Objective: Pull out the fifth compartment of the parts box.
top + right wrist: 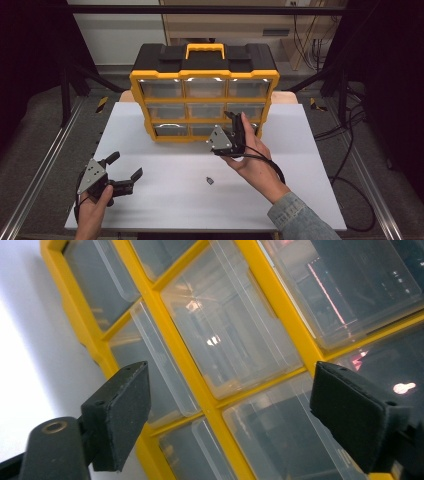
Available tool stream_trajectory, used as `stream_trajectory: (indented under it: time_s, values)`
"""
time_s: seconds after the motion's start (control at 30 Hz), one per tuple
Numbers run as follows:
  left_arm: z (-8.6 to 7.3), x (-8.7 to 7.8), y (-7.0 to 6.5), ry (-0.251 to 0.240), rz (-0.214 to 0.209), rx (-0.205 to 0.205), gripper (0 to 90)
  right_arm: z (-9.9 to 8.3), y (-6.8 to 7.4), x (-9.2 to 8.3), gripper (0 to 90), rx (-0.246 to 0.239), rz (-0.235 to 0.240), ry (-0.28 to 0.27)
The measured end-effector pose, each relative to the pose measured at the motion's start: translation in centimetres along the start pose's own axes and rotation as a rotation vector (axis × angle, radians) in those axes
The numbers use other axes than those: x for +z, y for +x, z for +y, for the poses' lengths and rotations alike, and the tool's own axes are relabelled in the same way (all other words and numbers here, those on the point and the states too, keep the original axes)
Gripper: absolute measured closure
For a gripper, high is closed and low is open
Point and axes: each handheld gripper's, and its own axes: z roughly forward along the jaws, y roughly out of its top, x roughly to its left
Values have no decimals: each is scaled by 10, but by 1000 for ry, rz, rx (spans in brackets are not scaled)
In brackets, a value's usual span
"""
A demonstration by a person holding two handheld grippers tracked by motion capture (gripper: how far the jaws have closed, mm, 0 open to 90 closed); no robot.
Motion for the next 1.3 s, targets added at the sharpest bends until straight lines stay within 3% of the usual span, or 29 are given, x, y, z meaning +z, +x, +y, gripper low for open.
stream_trajectory:
  time_s: [0.2,0.33,0.63,0.87,0.93,1.1,1.3]
  values:
    - [0,0,0,3,-2,3,6,0,3,6,219,-39,-34,14]
    - [0,0,-1,3,-2,5,6,1,4,10,243,-21,-24,8]
    - [0,2,-2,13,-4,17,7,1,8,14,269,-47,-49,22]
    - [0,2,-3,17,-3,23,7,-1,12,18,344,-64,-103,32]
    - [0,2,-3,17,-4,23,6,1,10,18,380,-88,-136,27]
    - [0,3,-3,18,-6,27,6,2,8,21,400,-111,-158,24]
    - [0,3,-4,22,-8,33,6,4,9,26,457,-172,-199,30]
